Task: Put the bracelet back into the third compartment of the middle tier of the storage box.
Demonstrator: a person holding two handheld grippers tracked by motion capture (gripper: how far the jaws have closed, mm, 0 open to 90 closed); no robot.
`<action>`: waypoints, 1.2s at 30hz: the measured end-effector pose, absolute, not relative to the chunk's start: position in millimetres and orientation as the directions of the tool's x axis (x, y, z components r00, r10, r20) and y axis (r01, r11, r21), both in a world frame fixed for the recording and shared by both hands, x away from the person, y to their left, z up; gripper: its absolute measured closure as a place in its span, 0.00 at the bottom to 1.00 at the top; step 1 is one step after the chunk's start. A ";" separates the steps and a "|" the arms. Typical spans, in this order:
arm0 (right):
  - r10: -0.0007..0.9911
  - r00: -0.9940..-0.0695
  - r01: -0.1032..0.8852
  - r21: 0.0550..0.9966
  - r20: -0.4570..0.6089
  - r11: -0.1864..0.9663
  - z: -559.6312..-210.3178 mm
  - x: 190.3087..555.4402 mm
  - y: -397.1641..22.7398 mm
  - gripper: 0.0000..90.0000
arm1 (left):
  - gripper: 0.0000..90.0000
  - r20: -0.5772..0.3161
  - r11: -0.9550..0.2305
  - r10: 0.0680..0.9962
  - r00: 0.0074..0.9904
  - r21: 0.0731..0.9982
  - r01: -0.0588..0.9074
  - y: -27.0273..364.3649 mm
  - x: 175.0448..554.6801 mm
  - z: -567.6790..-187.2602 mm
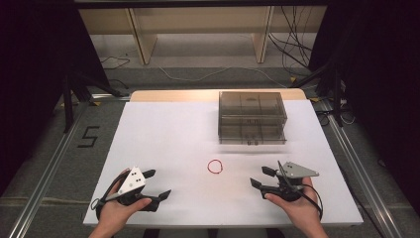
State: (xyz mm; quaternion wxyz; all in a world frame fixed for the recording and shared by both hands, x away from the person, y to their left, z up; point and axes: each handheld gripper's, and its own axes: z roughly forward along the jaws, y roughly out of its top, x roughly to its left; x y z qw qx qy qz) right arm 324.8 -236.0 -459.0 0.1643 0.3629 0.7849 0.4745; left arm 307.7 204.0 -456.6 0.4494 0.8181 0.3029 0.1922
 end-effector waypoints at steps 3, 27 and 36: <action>0.725 -0.683 0.417 0.861 0.086 0.291 -458.8 328.5 -230.9 0.42 | 0.18 0.045 -0.422 0.663 0.748 0.847 0.323 200.8 309.0 -456.9; 0.704 -0.706 0.478 0.786 0.079 0.392 -469.7 393.4 -153.6 0.52 | 0.18 0.051 -0.460 0.637 0.769 0.826 0.326 186.9 315.8 -465.9; 0.711 -0.696 0.530 0.738 0.098 0.418 -481.6 412.4 -137.9 0.57 | 0.18 0.054 -0.462 0.634 0.772 0.826 0.322 186.7 315.5 -466.3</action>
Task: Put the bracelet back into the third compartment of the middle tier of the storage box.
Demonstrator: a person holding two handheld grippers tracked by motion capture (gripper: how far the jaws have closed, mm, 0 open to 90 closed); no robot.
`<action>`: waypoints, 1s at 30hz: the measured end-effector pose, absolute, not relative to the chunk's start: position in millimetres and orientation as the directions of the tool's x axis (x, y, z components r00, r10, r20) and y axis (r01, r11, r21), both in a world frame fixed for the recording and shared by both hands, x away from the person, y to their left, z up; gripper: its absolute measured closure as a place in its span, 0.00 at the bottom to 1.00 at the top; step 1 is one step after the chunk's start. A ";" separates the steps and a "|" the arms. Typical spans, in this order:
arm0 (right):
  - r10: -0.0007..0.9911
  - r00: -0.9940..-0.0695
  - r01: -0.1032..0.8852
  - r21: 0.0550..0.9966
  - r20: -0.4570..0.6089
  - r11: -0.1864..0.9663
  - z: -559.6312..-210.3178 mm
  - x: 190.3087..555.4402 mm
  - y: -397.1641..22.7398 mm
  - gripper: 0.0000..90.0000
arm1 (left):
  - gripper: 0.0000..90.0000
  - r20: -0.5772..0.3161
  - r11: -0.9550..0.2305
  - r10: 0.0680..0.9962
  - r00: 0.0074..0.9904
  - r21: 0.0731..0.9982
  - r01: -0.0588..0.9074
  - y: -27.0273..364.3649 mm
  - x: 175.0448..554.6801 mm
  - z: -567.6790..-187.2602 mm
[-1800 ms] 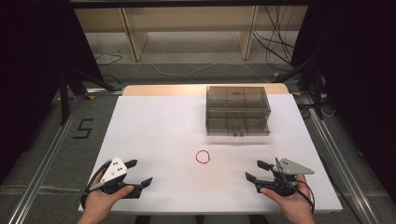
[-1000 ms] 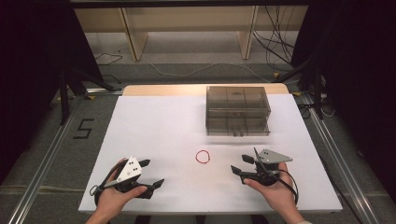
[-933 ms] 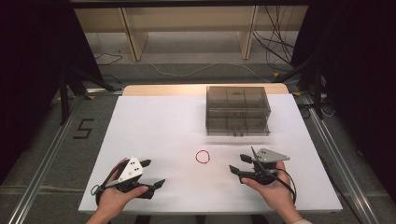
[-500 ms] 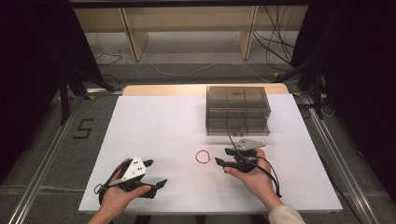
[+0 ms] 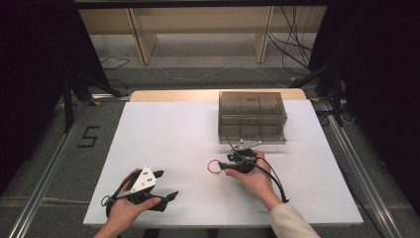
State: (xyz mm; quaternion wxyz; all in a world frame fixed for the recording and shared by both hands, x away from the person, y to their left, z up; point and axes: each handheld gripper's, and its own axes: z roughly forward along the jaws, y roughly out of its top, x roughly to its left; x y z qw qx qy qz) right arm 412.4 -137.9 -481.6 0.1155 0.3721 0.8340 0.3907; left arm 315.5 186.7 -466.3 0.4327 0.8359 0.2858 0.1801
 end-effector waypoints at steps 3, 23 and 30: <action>0.708 -0.700 0.539 0.721 0.095 0.436 -486.3 417.1 -132.1 0.61 | 0.18 0.052 -0.460 0.636 0.770 0.827 0.325 187.3 315.6 -466.9; 0.730 -0.682 0.539 0.701 0.039 0.467 -492.2 420.9 -124.2 0.98 | 0.18 0.056 -0.462 0.637 0.769 0.826 0.322 186.5 315.0 -467.3; 0.747 -0.661 0.569 0.698 0.074 0.435 -492.5 421.4 -124.4 1.00 | 0.18 0.063 -0.466 0.636 0.769 0.826 0.318 186.3 314.8 -467.5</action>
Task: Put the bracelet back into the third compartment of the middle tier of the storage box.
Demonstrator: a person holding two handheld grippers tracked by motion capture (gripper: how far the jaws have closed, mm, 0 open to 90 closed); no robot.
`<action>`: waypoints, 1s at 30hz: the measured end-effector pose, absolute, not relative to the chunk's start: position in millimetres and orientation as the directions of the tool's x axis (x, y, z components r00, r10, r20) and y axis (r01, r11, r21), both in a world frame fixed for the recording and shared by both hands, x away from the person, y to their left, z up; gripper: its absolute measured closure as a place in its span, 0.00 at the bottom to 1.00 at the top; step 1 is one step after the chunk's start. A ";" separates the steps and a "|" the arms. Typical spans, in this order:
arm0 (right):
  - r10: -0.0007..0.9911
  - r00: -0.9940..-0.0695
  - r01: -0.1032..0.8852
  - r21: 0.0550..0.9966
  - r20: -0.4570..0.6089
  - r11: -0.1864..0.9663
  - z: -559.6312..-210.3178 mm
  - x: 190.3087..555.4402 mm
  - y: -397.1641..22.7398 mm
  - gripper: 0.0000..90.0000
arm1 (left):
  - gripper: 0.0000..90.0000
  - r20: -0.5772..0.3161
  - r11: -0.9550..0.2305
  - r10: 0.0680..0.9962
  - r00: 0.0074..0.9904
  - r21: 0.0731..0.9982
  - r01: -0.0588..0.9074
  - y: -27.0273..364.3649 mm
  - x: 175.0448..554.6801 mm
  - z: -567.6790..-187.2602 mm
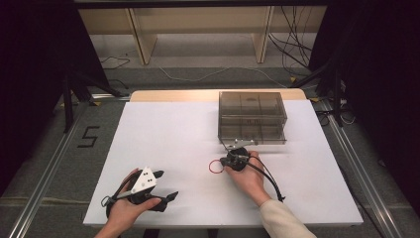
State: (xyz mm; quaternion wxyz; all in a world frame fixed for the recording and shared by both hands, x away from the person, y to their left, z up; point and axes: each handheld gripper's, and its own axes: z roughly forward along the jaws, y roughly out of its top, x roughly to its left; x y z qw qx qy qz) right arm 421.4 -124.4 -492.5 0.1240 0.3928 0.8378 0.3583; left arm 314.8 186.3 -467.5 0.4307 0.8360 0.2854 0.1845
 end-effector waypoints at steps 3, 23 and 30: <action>0.757 -0.648 0.578 0.699 0.081 0.421 -492.6 420.7 -123.9 1.00 | 0.18 0.062 -0.466 0.637 0.769 0.825 0.320 186.2 314.8 -467.8; 0.761 -0.639 0.576 0.727 0.115 0.374 -484.5 417.9 -127.4 1.00 | 0.18 0.066 -0.466 0.637 0.768 0.827 0.316 187.4 315.1 -468.7; 0.764 -0.633 0.570 0.742 0.124 0.352 -477.1 416.5 -131.6 1.00 | 0.18 0.065 -0.463 0.640 0.766 0.828 0.317 188.2 315.0 -469.0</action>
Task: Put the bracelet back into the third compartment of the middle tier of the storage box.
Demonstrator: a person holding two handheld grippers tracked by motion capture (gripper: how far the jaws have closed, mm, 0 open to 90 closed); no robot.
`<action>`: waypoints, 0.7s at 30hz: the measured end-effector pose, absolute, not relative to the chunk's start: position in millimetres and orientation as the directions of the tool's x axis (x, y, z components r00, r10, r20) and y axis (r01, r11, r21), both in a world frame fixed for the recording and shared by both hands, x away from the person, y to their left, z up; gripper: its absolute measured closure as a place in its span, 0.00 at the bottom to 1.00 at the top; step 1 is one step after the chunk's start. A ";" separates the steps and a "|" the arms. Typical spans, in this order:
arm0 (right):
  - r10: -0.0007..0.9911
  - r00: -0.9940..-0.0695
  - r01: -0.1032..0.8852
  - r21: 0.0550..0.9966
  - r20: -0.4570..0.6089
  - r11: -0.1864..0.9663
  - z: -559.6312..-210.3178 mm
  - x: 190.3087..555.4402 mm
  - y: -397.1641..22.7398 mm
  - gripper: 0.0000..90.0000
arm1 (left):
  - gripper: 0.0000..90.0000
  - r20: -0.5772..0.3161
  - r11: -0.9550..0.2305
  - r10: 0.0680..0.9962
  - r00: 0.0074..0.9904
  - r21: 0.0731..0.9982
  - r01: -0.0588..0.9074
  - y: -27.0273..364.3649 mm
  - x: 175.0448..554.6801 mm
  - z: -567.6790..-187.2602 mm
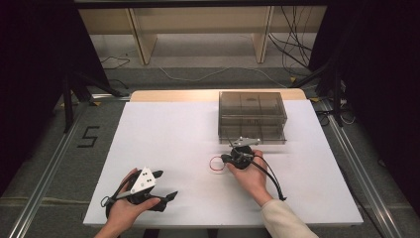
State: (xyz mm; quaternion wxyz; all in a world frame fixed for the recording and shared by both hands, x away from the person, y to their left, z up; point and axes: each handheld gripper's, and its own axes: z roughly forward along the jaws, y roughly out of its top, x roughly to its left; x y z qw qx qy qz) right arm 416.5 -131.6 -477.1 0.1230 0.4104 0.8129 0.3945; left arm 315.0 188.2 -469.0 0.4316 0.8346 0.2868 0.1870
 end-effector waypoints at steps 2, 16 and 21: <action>0.765 -0.631 0.570 0.744 0.126 0.348 -475.3 416.0 -132.8 1.00 | 0.18 0.065 -0.463 0.640 0.765 0.828 0.317 188.2 315.0 -469.0; 0.768 -0.626 0.564 0.760 0.137 0.325 -464.6 413.1 -136.8 1.00 | 0.18 0.065 -0.461 0.641 0.765 0.830 0.315 188.5 314.9 -468.9; 0.770 -0.623 0.565 0.762 0.142 0.317 -461.8 411.8 -139.0 1.00 | 0.18 0.066 -0.460 0.642 0.764 0.830 0.315 188.6 314.8 -468.8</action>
